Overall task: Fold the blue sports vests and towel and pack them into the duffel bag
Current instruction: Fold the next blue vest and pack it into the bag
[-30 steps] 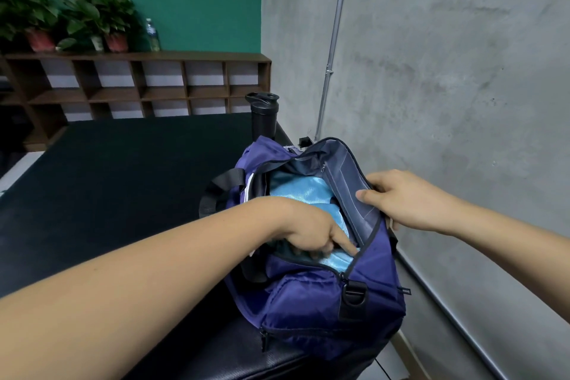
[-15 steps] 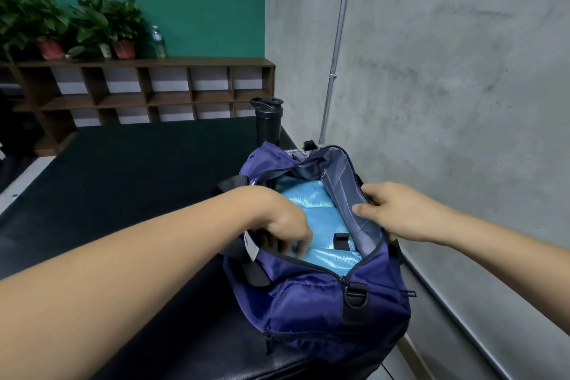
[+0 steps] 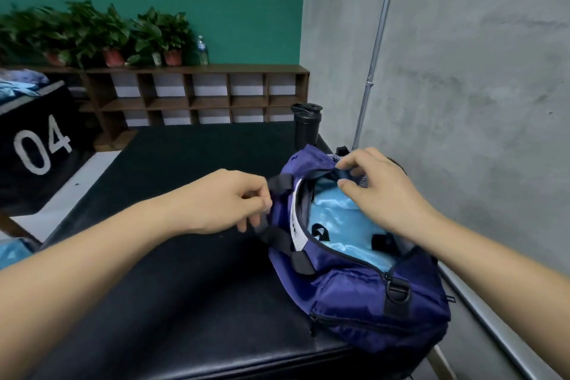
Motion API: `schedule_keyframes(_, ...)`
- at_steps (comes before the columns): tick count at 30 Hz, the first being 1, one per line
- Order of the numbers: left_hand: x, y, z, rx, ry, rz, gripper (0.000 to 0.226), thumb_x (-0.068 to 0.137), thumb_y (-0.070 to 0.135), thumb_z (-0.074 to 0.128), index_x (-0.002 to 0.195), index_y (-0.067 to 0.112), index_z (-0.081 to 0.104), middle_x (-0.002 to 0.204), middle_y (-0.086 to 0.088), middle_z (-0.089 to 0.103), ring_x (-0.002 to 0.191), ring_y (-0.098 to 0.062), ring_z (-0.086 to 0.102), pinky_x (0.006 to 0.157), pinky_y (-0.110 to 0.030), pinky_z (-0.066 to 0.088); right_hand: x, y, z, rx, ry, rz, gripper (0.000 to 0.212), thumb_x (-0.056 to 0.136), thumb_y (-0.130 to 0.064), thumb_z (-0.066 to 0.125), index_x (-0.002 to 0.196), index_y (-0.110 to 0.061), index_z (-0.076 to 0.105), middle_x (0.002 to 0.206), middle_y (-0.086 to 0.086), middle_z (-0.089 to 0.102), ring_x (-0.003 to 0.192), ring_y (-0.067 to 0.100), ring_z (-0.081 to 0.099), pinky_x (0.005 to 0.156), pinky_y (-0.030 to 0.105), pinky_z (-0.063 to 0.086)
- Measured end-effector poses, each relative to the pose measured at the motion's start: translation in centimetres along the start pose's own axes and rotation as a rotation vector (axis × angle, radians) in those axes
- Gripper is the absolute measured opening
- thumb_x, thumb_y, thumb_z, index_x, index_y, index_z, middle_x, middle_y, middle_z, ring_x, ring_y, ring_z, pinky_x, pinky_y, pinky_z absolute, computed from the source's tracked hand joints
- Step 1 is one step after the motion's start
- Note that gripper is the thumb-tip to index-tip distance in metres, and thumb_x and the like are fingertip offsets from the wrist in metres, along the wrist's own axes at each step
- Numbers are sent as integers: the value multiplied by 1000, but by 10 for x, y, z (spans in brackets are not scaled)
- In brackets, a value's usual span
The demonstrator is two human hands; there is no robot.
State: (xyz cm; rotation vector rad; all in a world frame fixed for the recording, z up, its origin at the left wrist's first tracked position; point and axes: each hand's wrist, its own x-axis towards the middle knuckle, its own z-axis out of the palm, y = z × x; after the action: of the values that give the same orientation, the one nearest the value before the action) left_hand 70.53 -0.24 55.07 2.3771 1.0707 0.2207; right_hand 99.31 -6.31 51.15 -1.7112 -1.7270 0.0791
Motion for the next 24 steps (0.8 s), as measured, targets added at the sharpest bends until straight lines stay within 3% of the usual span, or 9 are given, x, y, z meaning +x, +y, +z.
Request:
schedule_keyframes(9,-106,-110,-20,-56,110,-260,19,107,28,56,94,27,70,88,9,79,76,-11,74,81,-31,58,6,-116,109,203,-178,-115,16,95,-21,69,107,-31,68,106,-14,64,101,1,62,82,9,40)
schedule_keyframes(17,-191,-197,-33,-62,192,-410,16,104,21,58,93,23,69,82,6,79,77,-19,74,69,-24,54,-10,-196,217,299,-383,-175,15,99,-24,65,112,-32,65,113,-17,63,108,-2,59,84,7,40)
schedule_keyframes(21,-225,-242,-36,-25,220,-491,15,101,22,59,92,24,70,80,8,78,74,-17,74,78,-35,62,-20,-213,264,303,-421,-196,17,100,-23,64,114,-31,65,112,-17,63,108,-1,59,91,16,45)
schedule_keyframes(24,-246,-281,-41,29,249,-557,12,98,23,62,89,24,71,77,12,77,72,-11,74,80,-35,61,-24,-215,295,266,-433,-223,17,100,-23,64,116,-30,65,112,-17,63,109,1,58,97,27,49)
